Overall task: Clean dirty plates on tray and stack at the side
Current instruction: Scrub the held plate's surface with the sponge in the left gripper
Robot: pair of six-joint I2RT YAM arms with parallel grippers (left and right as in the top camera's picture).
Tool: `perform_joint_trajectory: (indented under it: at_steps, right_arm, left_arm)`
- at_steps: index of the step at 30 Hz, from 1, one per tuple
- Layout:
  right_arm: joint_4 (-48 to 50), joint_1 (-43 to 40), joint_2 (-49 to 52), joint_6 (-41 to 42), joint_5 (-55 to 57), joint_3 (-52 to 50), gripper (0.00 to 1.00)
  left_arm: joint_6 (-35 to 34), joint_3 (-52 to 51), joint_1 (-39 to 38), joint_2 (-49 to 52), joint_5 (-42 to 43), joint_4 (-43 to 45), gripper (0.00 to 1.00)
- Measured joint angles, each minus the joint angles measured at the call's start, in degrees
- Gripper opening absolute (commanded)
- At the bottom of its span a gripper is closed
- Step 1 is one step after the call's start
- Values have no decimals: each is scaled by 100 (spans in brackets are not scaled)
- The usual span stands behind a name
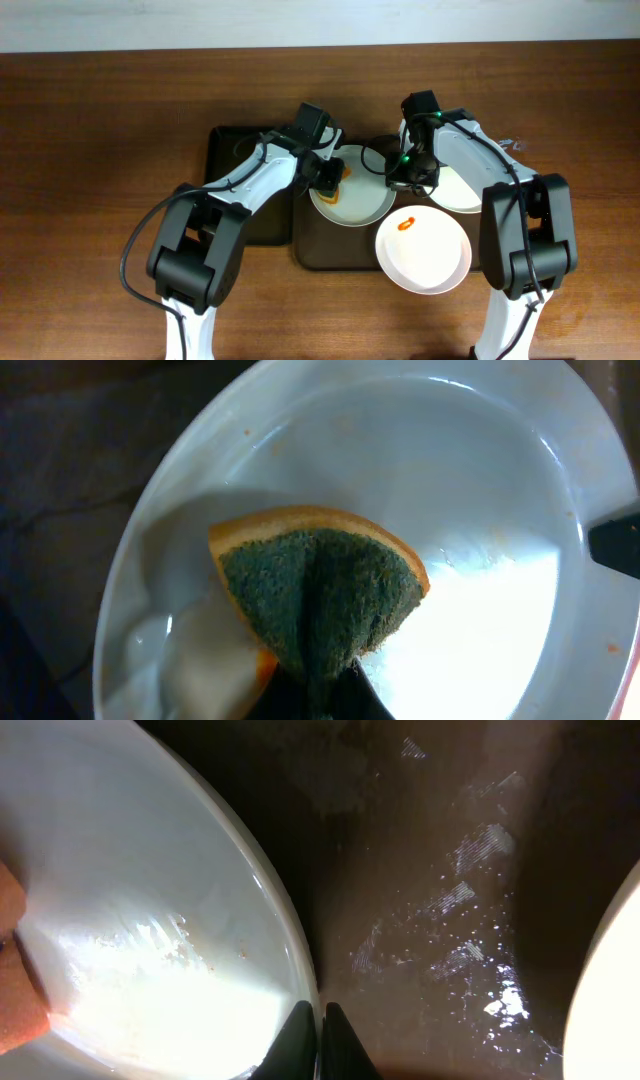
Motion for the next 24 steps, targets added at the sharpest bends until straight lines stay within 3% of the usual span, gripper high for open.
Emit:
perform_joint_trajectory:
  at_steps: [11,24]
  right_arm:
    - [2,-2,0,0,2,0,4]
    - [-4,-2,0,4,-39,0,4]
  left_arm:
    - [308,87,-380,66,-1556,437,0]
    - [374,129,-378,162,-2111,1585,0]
